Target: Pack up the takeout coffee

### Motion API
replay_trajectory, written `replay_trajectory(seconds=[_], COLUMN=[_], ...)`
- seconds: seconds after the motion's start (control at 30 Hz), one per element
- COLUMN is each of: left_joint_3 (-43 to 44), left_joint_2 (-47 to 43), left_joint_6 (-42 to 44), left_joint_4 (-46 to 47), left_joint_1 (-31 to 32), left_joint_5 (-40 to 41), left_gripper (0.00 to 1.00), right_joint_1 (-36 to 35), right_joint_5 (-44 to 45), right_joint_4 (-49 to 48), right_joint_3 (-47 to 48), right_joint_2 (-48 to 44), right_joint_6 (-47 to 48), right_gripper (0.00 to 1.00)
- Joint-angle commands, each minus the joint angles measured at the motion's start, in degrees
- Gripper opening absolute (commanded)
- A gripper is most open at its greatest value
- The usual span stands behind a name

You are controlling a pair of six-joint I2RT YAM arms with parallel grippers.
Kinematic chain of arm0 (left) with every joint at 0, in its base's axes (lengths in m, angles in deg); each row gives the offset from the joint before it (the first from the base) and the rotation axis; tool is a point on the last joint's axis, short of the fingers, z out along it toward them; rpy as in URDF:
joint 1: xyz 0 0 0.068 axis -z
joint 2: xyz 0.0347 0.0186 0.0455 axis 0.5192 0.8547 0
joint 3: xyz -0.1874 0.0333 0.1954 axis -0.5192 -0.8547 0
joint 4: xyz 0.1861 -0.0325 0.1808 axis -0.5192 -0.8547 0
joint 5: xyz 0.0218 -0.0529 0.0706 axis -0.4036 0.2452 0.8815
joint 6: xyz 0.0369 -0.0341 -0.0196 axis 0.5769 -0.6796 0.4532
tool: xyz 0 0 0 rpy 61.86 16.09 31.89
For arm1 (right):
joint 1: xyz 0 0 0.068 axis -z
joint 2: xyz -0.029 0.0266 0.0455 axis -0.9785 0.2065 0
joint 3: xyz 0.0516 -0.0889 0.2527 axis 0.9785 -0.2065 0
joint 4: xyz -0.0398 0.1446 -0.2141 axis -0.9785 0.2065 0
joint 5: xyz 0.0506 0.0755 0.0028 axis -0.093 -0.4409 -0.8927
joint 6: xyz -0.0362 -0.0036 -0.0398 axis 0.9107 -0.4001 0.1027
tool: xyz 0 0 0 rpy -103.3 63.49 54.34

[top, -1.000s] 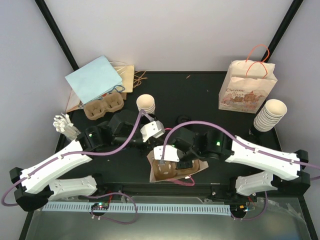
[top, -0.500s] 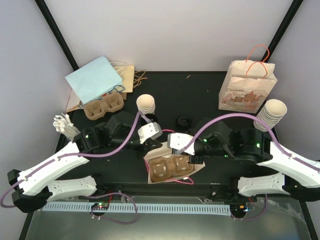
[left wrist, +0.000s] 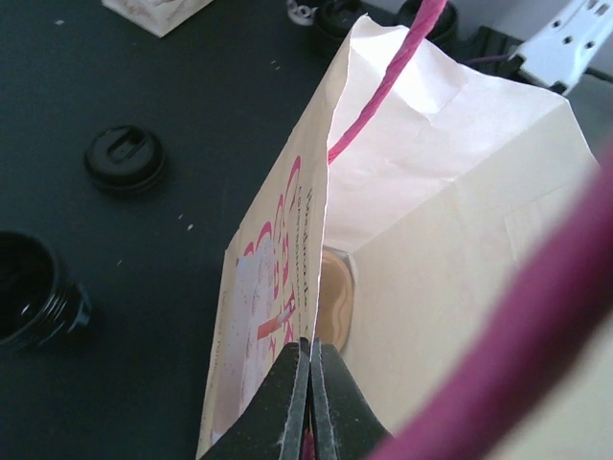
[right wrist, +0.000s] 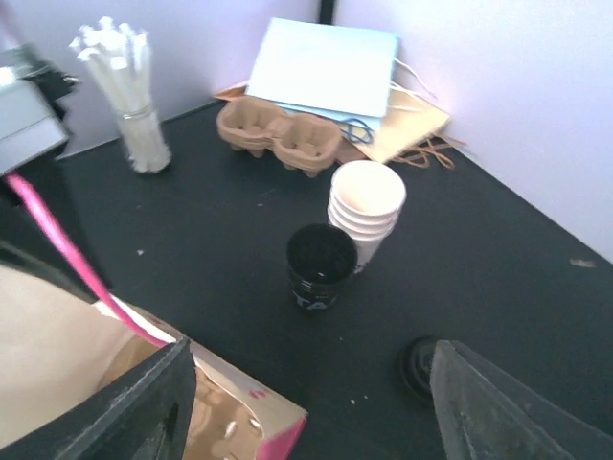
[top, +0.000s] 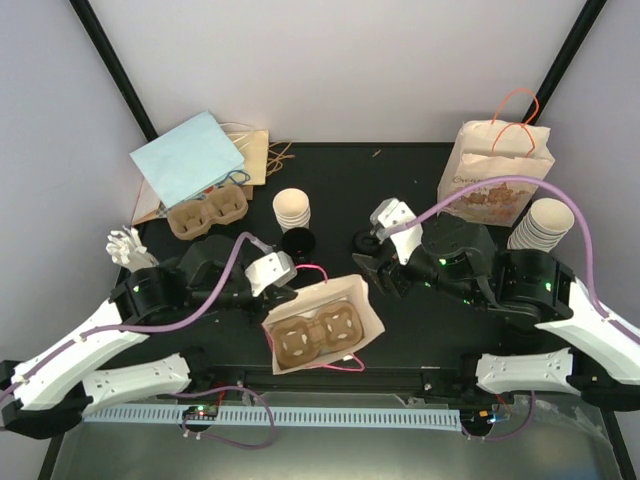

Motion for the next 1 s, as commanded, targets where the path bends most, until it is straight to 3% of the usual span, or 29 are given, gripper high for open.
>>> replay_trajectory(seconds=[0.0,0.1,0.37,0.73,0.97], left_joint_3=[2.9,4.6,11.4,20.0,24.9], left_joint_2=[-2.9,-4.0,-3.1,-2.2,0.6], left_joint_6=[-3.3,-5.9,-12.5,-18.1,-19.1], left_joint_4=[-7.7,-11.4,-20.9,-25.4,-24.0], left_joint_1=[0.1,-0.1,-3.3,-8.9,-11.1], left_joint_5=[6.4,10.7,20.7,31.0,33.1], left_gripper=[0.02,0.02,0.02,0.02,0.02], right_joint_1=[1.1,3.8,11.2,12.0,12.1], right_joint_5=[8.4,8.1,3.3,2.5,2.5], right_joint_4=[0.6,-0.5,-1.9,-7.8,-8.1], right_joint_3=[-0.6,-2.5,-7.5,-16.0,-20.0], right_joint_2=[0.2,0.4,4.1,1.9,0.2], right_joint_6=[-9.6,-13.1,-18.3,-21.8,-24.7], right_gripper=[0.75,0.82,0.84,0.85,0.86])
